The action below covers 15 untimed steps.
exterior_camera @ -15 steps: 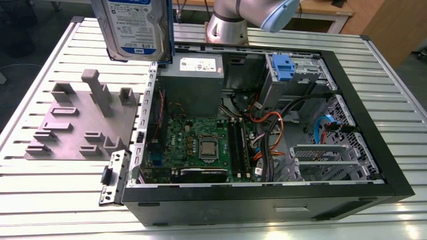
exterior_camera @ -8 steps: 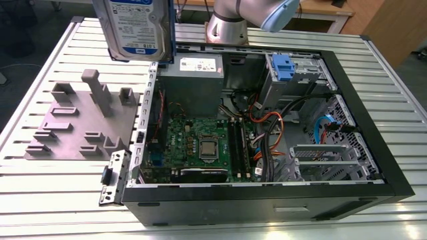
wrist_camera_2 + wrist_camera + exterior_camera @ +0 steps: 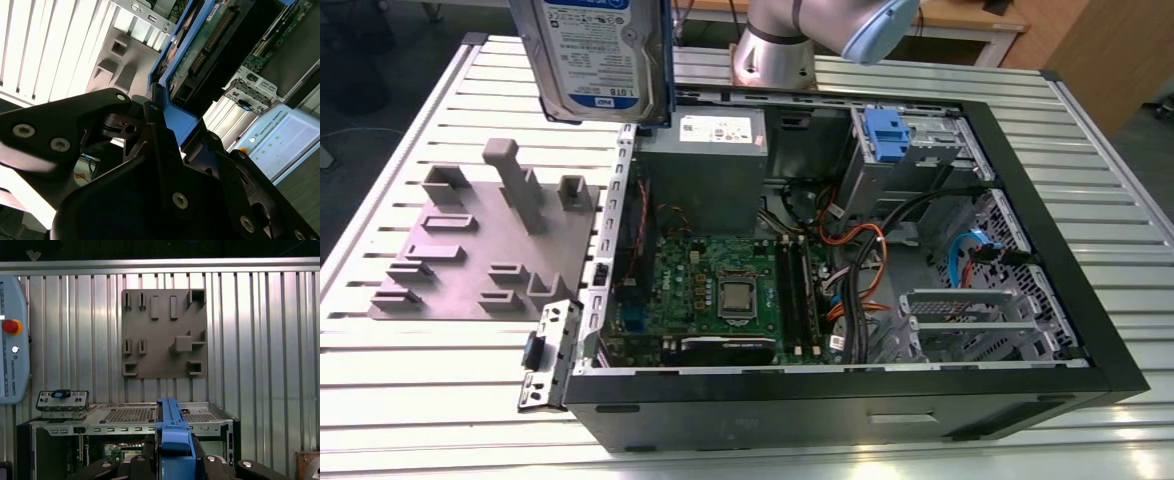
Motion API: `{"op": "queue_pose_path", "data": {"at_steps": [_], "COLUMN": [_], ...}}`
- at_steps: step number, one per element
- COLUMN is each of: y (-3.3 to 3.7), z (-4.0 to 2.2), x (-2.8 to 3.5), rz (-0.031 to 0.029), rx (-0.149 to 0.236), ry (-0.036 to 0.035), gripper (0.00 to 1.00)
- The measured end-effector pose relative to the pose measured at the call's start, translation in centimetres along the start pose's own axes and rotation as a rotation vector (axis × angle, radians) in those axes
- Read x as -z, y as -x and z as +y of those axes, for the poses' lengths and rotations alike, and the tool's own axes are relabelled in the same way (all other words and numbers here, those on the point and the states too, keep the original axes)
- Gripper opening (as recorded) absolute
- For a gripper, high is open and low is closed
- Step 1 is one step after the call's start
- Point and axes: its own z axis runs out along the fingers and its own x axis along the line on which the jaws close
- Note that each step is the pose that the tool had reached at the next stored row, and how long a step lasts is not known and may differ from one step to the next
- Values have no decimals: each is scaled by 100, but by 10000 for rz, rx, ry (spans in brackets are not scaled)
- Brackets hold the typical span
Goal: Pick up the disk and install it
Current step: 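Pick up the disk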
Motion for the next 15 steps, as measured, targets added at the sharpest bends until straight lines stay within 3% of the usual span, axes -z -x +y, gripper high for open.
{"op": "queue_pose_path", "data": {"at_steps": [15], "y": [1], "z": [-31], "x": [0], "rz": [1], "rx": [0], "ry": [0], "gripper": [37]}}
